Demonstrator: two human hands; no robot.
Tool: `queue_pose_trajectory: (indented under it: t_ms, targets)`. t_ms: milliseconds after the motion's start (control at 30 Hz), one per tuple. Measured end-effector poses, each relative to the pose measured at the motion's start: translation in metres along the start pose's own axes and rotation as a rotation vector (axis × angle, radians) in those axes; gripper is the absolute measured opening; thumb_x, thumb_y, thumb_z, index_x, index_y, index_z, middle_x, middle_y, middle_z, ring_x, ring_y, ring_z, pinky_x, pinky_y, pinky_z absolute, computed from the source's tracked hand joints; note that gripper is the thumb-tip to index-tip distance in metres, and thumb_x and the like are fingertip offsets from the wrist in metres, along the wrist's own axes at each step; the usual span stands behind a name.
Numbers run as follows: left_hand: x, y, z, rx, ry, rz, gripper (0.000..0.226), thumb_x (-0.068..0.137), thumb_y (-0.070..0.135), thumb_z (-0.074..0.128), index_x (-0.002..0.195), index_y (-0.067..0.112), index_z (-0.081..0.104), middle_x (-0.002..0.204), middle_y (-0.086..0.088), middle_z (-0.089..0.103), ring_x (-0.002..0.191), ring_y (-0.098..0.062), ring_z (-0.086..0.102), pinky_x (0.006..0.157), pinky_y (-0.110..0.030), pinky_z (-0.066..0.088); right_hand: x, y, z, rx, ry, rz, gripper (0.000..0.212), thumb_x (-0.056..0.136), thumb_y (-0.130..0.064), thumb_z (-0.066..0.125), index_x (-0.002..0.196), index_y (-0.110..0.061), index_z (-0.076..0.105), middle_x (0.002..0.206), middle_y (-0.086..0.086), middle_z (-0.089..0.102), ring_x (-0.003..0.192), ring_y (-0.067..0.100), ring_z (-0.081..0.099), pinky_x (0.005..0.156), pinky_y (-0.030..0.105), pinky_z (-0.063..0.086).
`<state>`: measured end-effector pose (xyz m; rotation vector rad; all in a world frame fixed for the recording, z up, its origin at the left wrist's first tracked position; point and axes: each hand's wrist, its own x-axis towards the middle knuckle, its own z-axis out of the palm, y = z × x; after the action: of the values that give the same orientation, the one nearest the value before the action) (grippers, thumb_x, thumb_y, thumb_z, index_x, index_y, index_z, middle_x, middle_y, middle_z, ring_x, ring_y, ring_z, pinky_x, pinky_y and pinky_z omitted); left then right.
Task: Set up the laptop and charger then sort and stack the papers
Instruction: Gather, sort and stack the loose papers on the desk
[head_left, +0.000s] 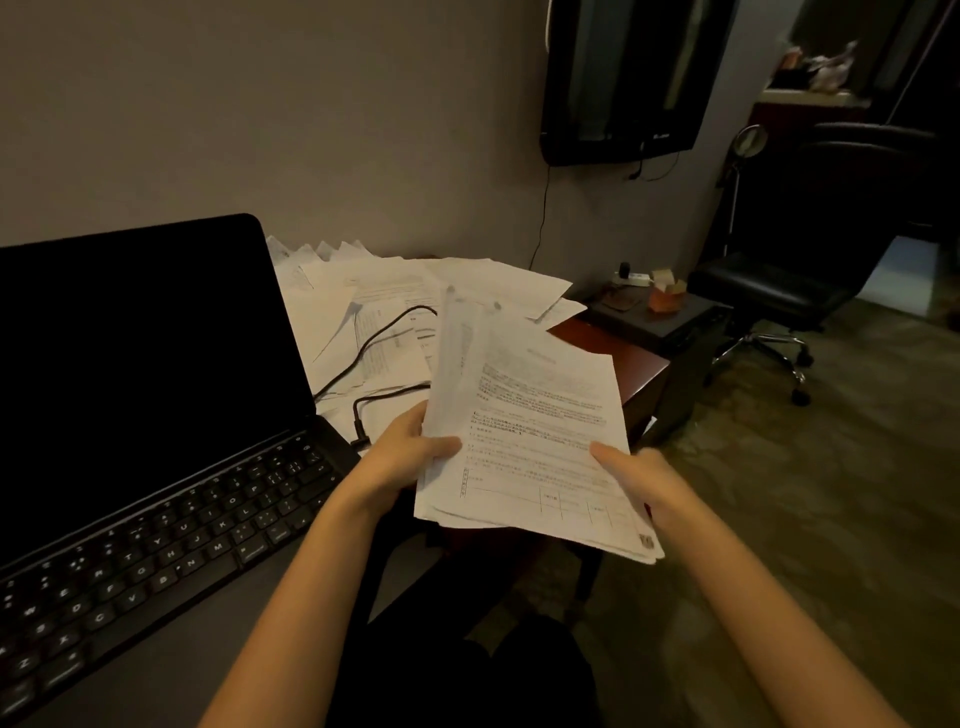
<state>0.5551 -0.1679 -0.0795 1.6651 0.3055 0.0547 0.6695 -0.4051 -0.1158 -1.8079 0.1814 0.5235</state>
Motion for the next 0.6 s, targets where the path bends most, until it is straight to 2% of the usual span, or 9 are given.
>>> queue_pose_trajectory:
  t_ms: [33,67,133,200,267,367,433,500,600]
  targets:
    - [-0.001,0.001,0.000,-0.028,-0.014,0.034,0.041,0.088,0.000,0.059,0.124,0.019,0.051,0.116,-0.003,0.066,0.099,-0.020,0.067,0.085,-0.038,0.055,0.001,0.002,-0.005,0.161,-0.145,0.053,0.046,0.088,-0.024,0.065,0.127,-0.005,0.053,0.111,0.012,0.068,0.093,0.026,0.069,0.069,0.036,0.057]
    - [-0.003,0.002,-0.001,-0.042,-0.032,0.075,0.040,0.089,0.001,0.059,0.122,0.022,0.052,0.114,-0.003,0.067,0.098,-0.020,0.068,0.084,-0.038,0.056,0.000,0.003,-0.007,0.255,-0.229,0.023,0.035,0.088,-0.018,0.065,0.121,-0.007,0.059,0.106,0.010,0.071,0.090,0.025,0.071,0.068,0.037,0.057]
    - [-0.008,0.002,0.002,-0.011,-0.038,0.187,0.035,0.091,0.008,0.060,0.117,0.030,0.052,0.111,0.003,0.067,0.097,-0.014,0.069,0.079,-0.032,0.057,-0.001,0.003,-0.009,0.299,-0.241,-0.184,0.030,0.087,-0.011,0.064,0.116,-0.013,0.061,0.108,0.007,0.070,0.091,0.021,0.071,0.069,0.035,0.058]
    - [-0.007,0.000,0.004,0.176,0.059,0.341,0.030,0.092,0.025,0.059,0.119,0.036,0.051,0.113,0.011,0.066,0.099,-0.009,0.066,0.082,-0.030,0.056,-0.004,-0.002,-0.008,0.332,-0.162,-0.412,0.034,0.086,-0.008,0.064,0.118,-0.016,0.059,0.113,0.004,0.069,0.098,0.019,0.068,0.075,0.034,0.058]
    - [-0.005,-0.001,0.010,0.346,0.182,0.456,0.035,0.096,0.030,0.053,0.131,0.033,0.046,0.112,0.016,0.063,0.100,-0.006,0.063,0.085,-0.028,0.053,-0.010,-0.011,-0.006,0.327,-0.047,-0.563,0.032,0.087,-0.008,0.064,0.117,-0.017,0.058,0.113,0.000,0.067,0.099,0.015,0.067,0.077,0.031,0.057]
    - [0.000,0.008,0.016,0.265,0.291,0.530,0.034,0.099,0.021,0.049,0.132,0.025,0.045,0.106,0.024,0.057,0.094,0.012,0.059,0.081,-0.013,0.051,-0.018,-0.030,0.001,0.336,0.107,-0.750,0.029,0.087,-0.006,0.064,0.108,-0.024,0.058,0.107,-0.007,0.066,0.095,0.004,0.066,0.075,0.021,0.056]
    - [0.005,0.015,0.020,0.218,0.323,0.569,0.034,0.099,0.014,0.047,0.131,0.023,0.043,0.109,0.025,0.053,0.096,0.018,0.055,0.081,-0.005,0.047,-0.024,-0.045,0.008,0.353,0.175,-0.858,0.031,0.086,-0.003,0.064,0.105,-0.026,0.058,0.105,-0.010,0.064,0.094,0.001,0.065,0.075,0.015,0.053]
    - [0.009,0.023,0.022,0.202,0.339,0.585,0.034,0.099,0.014,0.046,0.133,0.021,0.043,0.109,0.022,0.054,0.100,0.010,0.056,0.078,-0.002,0.043,-0.029,-0.059,0.015,0.347,0.220,-0.914,0.029,0.086,-0.003,0.064,0.109,-0.020,0.057,0.105,-0.010,0.063,0.096,0.001,0.063,0.078,0.014,0.053]
    - [0.013,0.028,0.020,0.040,0.303,0.583,0.038,0.091,0.036,0.059,0.127,0.026,0.050,0.113,0.016,0.062,0.106,-0.006,0.061,0.082,-0.016,0.050,-0.035,-0.068,0.023,0.381,0.246,-0.946,0.027,0.087,-0.007,0.064,0.112,-0.015,0.056,0.103,-0.009,0.063,0.095,-0.002,0.060,0.078,0.012,0.053]
